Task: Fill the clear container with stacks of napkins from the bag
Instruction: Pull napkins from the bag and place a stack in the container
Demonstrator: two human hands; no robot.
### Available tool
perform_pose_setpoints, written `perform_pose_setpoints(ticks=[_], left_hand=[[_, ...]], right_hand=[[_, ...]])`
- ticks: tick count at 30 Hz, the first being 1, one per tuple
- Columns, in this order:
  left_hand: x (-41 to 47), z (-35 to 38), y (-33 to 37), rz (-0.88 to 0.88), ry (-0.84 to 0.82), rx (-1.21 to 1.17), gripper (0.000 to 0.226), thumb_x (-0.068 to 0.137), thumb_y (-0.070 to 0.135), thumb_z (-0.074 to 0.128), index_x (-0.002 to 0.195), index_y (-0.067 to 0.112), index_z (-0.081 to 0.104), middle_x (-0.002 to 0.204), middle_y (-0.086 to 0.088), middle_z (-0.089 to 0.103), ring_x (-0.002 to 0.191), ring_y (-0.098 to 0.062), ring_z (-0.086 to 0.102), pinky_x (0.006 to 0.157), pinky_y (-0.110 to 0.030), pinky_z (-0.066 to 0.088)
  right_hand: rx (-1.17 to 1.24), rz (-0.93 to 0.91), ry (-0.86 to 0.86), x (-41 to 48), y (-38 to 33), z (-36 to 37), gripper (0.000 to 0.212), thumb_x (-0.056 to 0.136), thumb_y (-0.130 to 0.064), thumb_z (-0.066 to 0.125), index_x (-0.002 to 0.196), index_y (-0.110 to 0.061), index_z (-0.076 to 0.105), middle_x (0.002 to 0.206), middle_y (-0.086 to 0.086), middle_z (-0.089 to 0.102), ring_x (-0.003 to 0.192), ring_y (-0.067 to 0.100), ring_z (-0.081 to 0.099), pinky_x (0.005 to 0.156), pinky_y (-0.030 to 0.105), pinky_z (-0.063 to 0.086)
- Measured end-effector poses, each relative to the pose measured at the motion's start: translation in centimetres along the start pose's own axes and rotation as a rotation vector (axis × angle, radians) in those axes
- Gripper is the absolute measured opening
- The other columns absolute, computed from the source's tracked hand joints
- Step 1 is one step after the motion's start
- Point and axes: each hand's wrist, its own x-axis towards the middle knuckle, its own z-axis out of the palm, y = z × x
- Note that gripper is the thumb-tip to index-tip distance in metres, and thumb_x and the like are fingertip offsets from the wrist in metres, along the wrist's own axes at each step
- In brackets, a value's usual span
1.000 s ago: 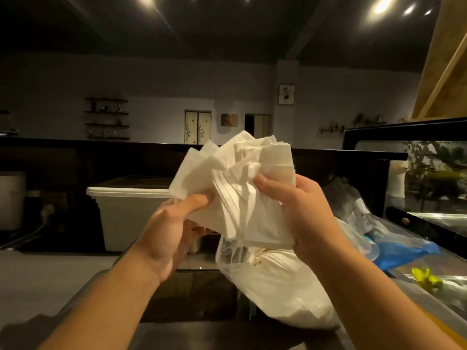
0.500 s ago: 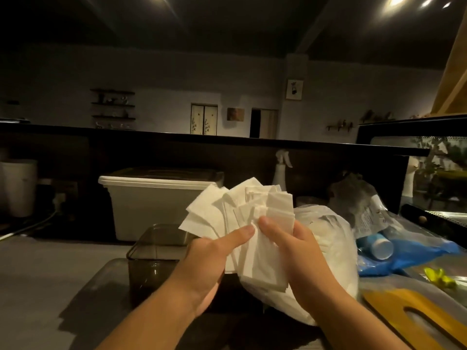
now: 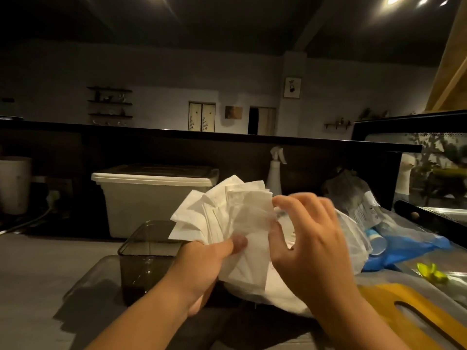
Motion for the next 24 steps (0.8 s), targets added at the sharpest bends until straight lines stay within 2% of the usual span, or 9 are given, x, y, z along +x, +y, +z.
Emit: perform_pose_setpoints(ticks=[3,6,9,12,14,16,19,22,24], left_hand=[[0.0,-0.1,0.2,0.022,0.011,-0.038,0.028,0.080,0.003,0.073,0.104,0.016,0.069,0.092,-0.001,0.078,0.090,-0.023,0.073,0.083,-0.039,0.058],[-0.2,-0.1,0.7,0.047,0.000,-0.053,0.031,0.081,-0.001,0.069,0.104,0.020,0.067,0.088,0.001,0.078,0.088,-0.019,0.073,0.077,-0.034,0.056],[-0.3,-0.1,0.9,0.061,-0.010,-0.059,0.031,0.083,-0.004,0.066,0.103,0.020,0.068,0.089,0.001,0.078,0.080,-0.013,0.074,0.072,-0.031,0.055],[-0.1,-0.2,0.5,0.061,-0.016,-0.045,0.033,0.083,-0.004,0.067,0.105,0.021,0.068,0.093,-0.001,0.078,0.084,-0.015,0.074,0.073,-0.031,0.056],[0.0,-0.2,0.3,0.066,-0.039,-0.024,0.034,0.084,-0.003,0.067,0.106,0.023,0.067,0.094,0.000,0.078,0.085,-0.015,0.074,0.074,-0.031,0.057],[0.0,-0.2,0.3,0.066,-0.052,-0.011,0.034,0.084,-0.001,0.067,0.107,0.025,0.066,0.093,0.001,0.077,0.086,-0.014,0.074,0.074,-0.032,0.057],[0.2,-0.5,0.2,0.067,-0.050,-0.019,0.036,0.083,-0.001,0.067,0.110,0.023,0.065,0.096,0.000,0.077,0.089,-0.017,0.074,0.072,-0.030,0.060],[0.3,-0.6,0.2,0.060,-0.039,-0.034,0.039,0.082,0.001,0.069,0.115,0.020,0.066,0.100,-0.003,0.077,0.096,-0.021,0.072,0.080,-0.035,0.059],[0.4,-0.7,0.1,0.059,-0.041,-0.032,0.032,0.083,0.000,0.068,0.109,0.019,0.069,0.098,-0.003,0.077,0.093,-0.020,0.073,0.084,-0.038,0.057]], right_hand=[[-0.113,-0.027,0.034,0.6,1.4,-0.2,0.047,0.073,-0.015,0.071,0.119,-0.017,0.063,0.126,0.005,0.058,0.116,0.025,0.045,0.090,0.032,0.043],[-0.218,0.114,-0.174,0.5,1.5,-0.1,0.073,0.076,-0.017,0.073,0.143,-0.021,0.045,0.141,0.001,0.052,0.119,0.022,0.046,0.096,0.032,0.041],[-0.243,0.170,-0.452,-0.1,1.2,0.2,0.038,0.097,-0.032,0.054,0.135,-0.033,0.051,0.124,-0.008,0.064,0.108,0.014,0.057,0.088,0.026,0.043],[-0.128,0.197,-0.662,-0.6,0.8,0.6,0.014,0.094,-0.035,0.053,0.104,-0.032,0.063,0.094,-0.011,0.067,0.079,0.008,0.056,0.069,0.021,0.041],[-0.033,0.243,-0.816,-1.2,0.7,1.0,0.013,0.086,-0.036,0.060,0.094,-0.026,0.063,0.082,-0.008,0.064,0.071,0.008,0.057,0.064,0.022,0.046],[0.045,0.238,-0.953,-1.6,0.8,1.3,0.015,0.083,-0.033,0.062,0.096,-0.026,0.065,0.082,-0.006,0.066,0.073,0.010,0.059,0.064,0.022,0.047],[0.284,0.375,-0.806,-1.1,1.2,0.9,0.012,0.083,-0.018,0.060,0.088,-0.026,0.068,0.078,-0.006,0.069,0.071,0.011,0.064,0.063,0.025,0.052],[0.452,0.457,-0.351,-0.5,1.6,0.2,0.030,0.088,-0.002,0.055,0.081,-0.029,0.065,0.072,-0.009,0.065,0.067,0.011,0.063,0.060,0.031,0.058],[0.567,0.388,-0.117,-0.2,1.4,-0.4,0.028,0.089,-0.005,0.053,0.082,-0.031,0.062,0.078,-0.012,0.064,0.073,0.010,0.062,0.061,0.028,0.057]])
